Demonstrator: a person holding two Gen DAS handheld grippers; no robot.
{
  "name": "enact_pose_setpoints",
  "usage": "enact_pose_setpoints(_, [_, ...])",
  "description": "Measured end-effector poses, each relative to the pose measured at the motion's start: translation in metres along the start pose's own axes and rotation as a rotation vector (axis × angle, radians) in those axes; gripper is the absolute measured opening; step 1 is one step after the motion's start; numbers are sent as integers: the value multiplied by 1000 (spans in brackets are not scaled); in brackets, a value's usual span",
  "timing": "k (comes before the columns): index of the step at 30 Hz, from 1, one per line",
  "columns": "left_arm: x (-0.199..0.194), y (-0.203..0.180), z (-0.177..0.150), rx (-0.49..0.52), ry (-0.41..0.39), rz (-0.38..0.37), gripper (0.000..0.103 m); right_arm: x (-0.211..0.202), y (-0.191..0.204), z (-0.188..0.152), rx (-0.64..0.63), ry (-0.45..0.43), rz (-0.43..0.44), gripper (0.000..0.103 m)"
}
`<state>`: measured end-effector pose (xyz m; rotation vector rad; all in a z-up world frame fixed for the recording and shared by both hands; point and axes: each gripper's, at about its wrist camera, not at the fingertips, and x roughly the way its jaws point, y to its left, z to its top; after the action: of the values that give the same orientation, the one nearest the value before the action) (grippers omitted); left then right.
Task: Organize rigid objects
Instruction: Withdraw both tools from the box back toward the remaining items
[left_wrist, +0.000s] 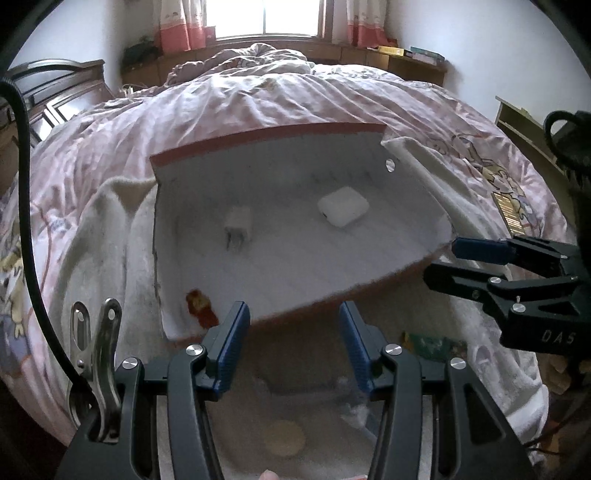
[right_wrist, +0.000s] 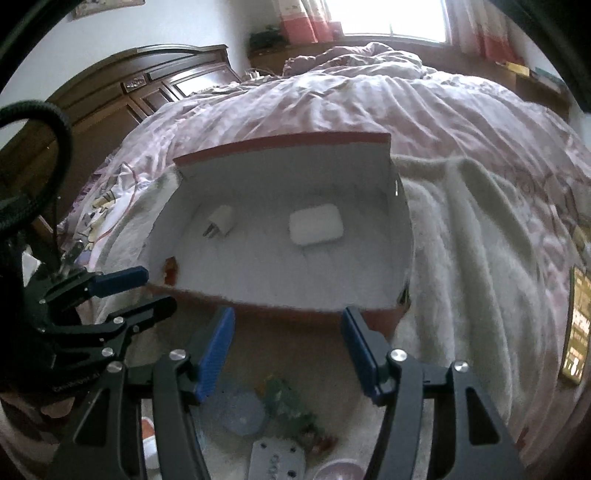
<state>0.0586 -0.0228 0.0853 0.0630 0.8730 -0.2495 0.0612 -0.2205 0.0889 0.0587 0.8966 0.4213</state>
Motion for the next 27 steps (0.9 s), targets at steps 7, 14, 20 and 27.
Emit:
enact_pose_setpoints(7, [-18, 0, -26, -46, -14, -13, 52, -10, 5, -28, 11, 17, 12, 64])
enact_pose_setpoints(14, [-36, -4, -63, -56, 0, -30, 52, -25, 13, -61, -25, 42, 7, 68])
enact_pose_setpoints(20, [-43, -13, -89, -49, 41, -86, 52, -32, 15, -91, -44, 81, -4, 68])
enact_pose_setpoints(27, [-47, -26, -104, -17, 58, -115, 52, -31, 7, -109, 5, 109, 23, 68])
